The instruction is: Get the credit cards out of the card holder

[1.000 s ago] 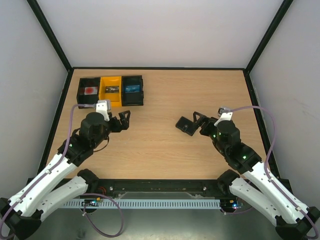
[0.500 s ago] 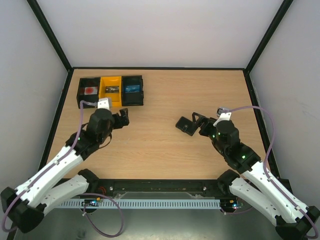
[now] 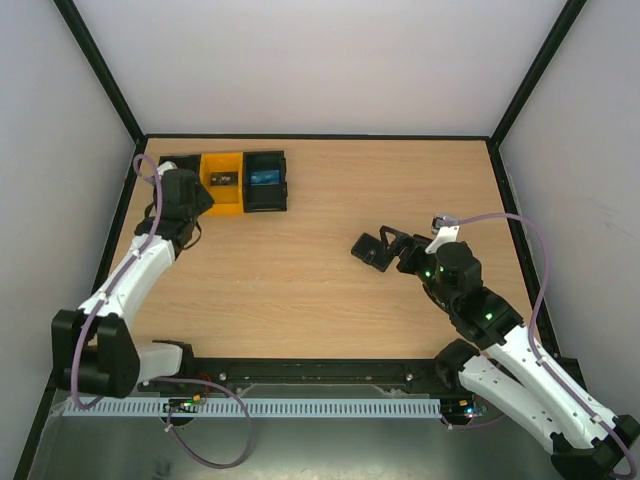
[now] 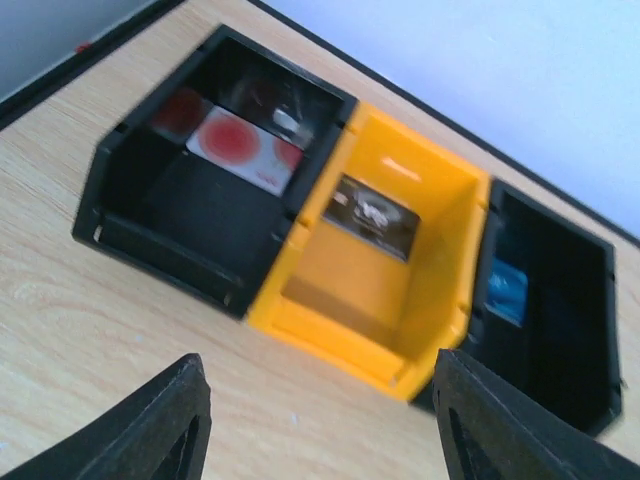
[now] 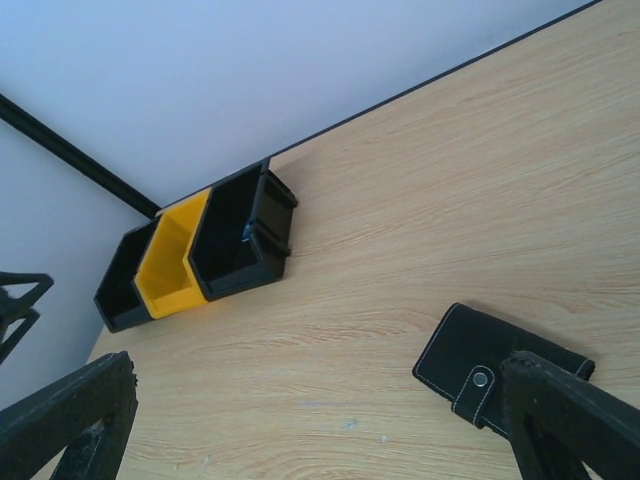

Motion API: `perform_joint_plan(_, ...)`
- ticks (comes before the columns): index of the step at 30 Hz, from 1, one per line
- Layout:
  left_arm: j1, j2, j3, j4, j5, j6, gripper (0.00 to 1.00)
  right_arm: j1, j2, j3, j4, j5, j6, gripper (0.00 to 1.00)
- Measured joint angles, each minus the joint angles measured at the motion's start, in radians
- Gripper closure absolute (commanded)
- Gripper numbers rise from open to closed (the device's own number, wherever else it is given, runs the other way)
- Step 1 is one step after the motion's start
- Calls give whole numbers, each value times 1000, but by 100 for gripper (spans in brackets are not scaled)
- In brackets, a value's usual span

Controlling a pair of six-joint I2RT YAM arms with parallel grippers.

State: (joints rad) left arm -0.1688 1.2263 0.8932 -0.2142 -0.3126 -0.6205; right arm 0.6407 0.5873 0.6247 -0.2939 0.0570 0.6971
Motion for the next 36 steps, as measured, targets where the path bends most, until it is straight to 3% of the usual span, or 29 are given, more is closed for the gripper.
perform_joint_plan(6, 134, 153, 34, 110, 45, 26, 31, 0, -12, 0, 10, -24, -9, 2)
perform_joint_plan(14, 165, 396, 136, 169, 72, 79, 30, 0, -19, 0, 12, -37, -17, 2)
perform_joint_plan(19, 180, 480, 156, 177, 119, 88, 34, 0, -21, 0, 13, -39, -17, 2)
perform_joint_plan(24, 159, 464, 158, 162, 164, 90, 34, 0, 0, -23, 26, -22, -17, 2)
perform_joint_plan(30, 114, 377, 163, 140, 168, 101, 32, 0, 175, -38, 30, 76, -15, 7)
perform_joint_plan(36, 143, 465, 227, 142, 131, 127, 32, 0, 283, -53, 49, 72, -12, 8)
